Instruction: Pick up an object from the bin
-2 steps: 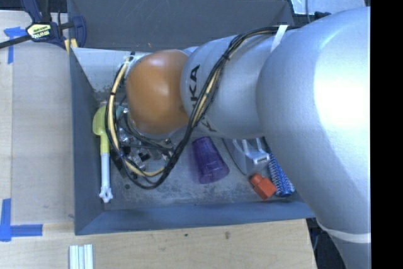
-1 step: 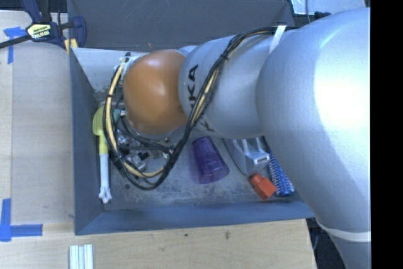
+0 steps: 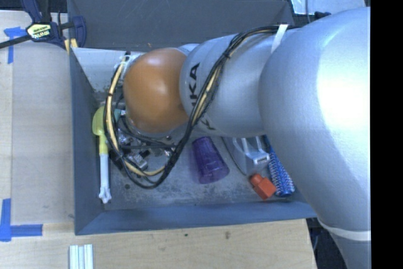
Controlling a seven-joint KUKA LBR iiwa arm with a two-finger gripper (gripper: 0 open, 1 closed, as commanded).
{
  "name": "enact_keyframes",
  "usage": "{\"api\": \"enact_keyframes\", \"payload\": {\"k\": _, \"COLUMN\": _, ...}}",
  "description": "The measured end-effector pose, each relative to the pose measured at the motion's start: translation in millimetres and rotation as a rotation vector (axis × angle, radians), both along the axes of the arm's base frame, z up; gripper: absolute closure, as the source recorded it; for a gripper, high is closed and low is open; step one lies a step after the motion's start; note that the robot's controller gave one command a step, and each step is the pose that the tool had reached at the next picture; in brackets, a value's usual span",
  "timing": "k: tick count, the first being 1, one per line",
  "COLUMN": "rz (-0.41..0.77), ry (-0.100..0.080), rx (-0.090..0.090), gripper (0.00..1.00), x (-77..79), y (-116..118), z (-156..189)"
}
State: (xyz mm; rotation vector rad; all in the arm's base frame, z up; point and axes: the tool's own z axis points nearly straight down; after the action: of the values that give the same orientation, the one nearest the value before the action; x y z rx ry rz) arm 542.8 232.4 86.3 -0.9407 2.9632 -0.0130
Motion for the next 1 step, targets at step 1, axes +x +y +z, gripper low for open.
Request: {"api": "enact_keyframes", "payload": {"k": 1, "rz": -0.013, "ry": 0.001, "rx": 0.005, "gripper": 1.00, "x": -1.6, "y": -0.2, "z": 6.2}}
